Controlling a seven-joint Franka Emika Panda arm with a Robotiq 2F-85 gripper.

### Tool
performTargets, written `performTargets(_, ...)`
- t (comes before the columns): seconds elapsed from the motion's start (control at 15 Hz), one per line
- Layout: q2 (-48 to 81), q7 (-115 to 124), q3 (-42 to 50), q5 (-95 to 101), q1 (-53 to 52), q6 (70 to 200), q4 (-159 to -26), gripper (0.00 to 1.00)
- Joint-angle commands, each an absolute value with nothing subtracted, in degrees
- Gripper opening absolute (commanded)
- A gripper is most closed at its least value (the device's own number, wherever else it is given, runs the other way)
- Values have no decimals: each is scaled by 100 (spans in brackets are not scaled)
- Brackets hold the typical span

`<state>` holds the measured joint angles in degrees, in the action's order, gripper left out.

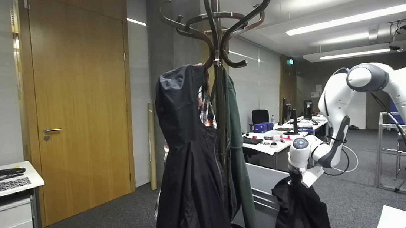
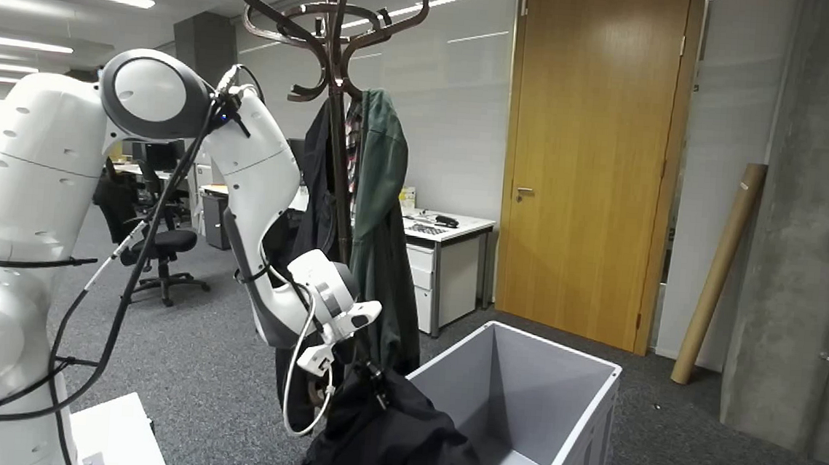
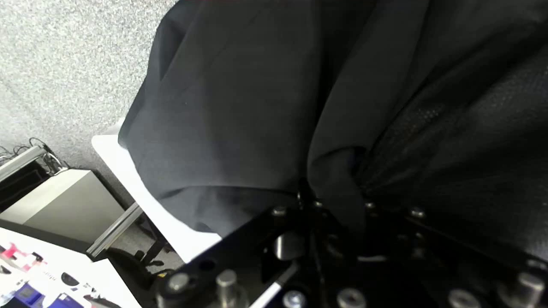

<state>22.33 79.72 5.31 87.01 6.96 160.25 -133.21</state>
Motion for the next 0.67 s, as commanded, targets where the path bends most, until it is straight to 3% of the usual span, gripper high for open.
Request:
performTargets(0.0,1262,7878,599,8740,695,15962,-13352,2)
performTargets(0.6,795,6987,532,7495,680,15726,-12757,2)
